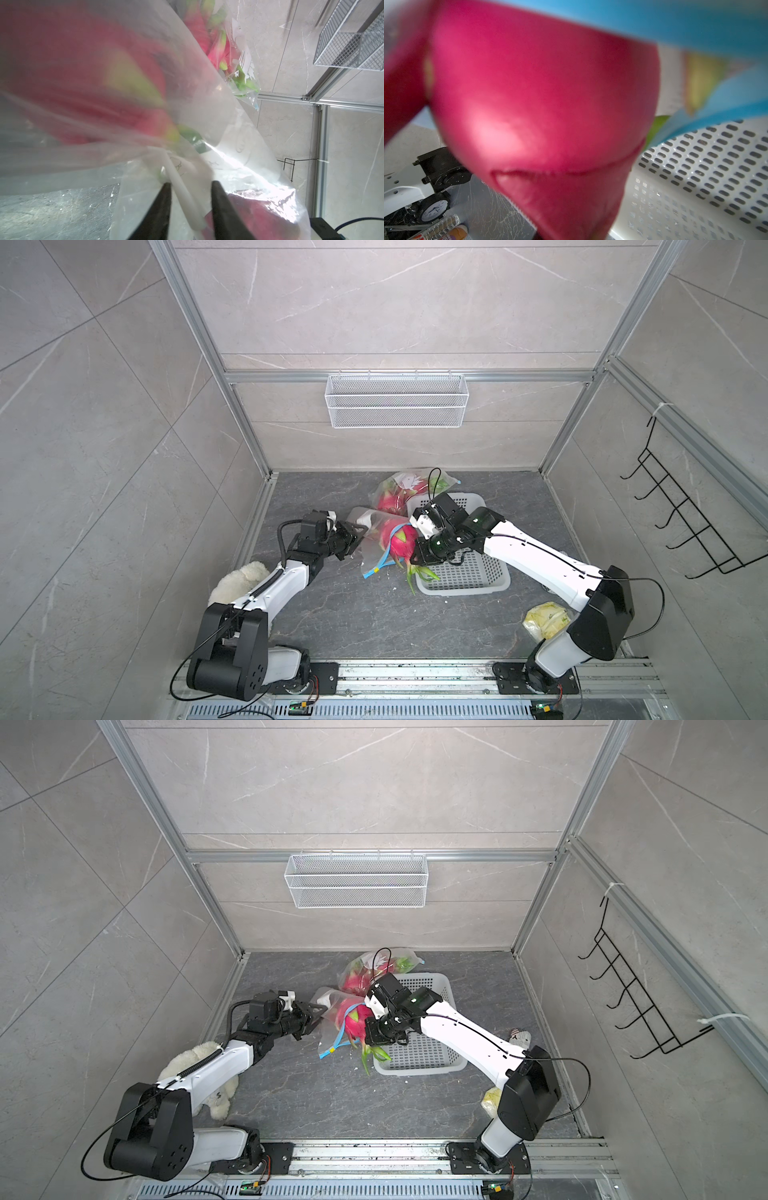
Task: Open the zip-top bag and take out the dragon fruit
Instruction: Pick up the dragon fruit from the zipper food storage bag.
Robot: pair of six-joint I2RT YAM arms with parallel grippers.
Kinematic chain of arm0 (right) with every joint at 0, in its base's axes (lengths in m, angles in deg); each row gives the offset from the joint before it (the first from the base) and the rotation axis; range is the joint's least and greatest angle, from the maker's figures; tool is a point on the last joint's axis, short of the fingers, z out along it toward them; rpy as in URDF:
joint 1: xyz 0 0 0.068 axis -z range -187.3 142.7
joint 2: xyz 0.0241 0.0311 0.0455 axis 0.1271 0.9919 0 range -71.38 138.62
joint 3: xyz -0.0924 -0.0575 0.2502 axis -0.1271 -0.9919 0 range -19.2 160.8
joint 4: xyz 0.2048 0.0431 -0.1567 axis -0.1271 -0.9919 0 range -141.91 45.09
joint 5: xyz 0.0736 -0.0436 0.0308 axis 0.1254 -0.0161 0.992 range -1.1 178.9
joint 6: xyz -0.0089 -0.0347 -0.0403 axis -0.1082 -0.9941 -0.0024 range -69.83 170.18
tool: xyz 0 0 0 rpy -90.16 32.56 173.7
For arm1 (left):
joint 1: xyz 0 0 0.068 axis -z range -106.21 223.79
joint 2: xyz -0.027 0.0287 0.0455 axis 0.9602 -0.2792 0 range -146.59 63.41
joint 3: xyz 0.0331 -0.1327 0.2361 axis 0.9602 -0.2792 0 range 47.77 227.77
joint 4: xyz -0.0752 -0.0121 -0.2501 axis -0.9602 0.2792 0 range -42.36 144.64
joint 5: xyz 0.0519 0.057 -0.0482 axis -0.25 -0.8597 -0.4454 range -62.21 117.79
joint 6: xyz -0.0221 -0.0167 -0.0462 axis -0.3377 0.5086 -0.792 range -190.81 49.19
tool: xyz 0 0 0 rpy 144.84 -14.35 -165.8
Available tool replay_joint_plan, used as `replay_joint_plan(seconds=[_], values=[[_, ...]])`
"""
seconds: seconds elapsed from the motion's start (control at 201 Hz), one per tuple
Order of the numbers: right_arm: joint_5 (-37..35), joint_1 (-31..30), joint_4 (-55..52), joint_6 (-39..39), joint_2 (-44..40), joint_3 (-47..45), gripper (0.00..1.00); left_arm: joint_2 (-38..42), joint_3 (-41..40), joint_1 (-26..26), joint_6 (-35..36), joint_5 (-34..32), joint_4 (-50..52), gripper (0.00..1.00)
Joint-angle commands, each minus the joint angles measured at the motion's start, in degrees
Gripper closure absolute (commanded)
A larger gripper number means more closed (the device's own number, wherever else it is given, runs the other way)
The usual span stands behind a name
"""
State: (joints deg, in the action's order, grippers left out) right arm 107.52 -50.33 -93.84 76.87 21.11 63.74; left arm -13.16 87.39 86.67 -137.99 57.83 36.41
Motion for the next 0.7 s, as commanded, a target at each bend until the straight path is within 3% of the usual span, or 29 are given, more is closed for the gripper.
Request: replay_joint_plan(seconds=[0.0,0.02,0.114,0.264,0.428,0.697], values=[[0.35,0.13,-2.1,-2.65,-1.71,1.82,1.0,-2.38,2.71,0.1,1.79,0.06,-4.91,0.93],[0.48,0.13,-2.55,-2.89,-1.66,1.84,1.0,-2.97,3.28,0.11,1.91,0.02,-4.83,1.0],[1.91,0.13,-5.4,-4.05,-1.48,1.2,1.0,-4.85,5.64,0.03,3.09,-1.57,-4.43,1.0],[8.78,0.13,-7.41,-4.73,-3.52,-1.51,1.0,-7.18,9.8,-0.01,9.32,-9.42,2.15,1.0],[11.14,0.13,-11.02,-7.25,-6.56,-3.27,1.0,-11.57,10.21,-0.28,10.09,-11.42,0.78,1.0],[5.34,3.45,-18.71,-11.94,-9.26,1.37,1.0,-15.51,9.56,-0.77,7.89,-8.64,-2.3,1.0]])
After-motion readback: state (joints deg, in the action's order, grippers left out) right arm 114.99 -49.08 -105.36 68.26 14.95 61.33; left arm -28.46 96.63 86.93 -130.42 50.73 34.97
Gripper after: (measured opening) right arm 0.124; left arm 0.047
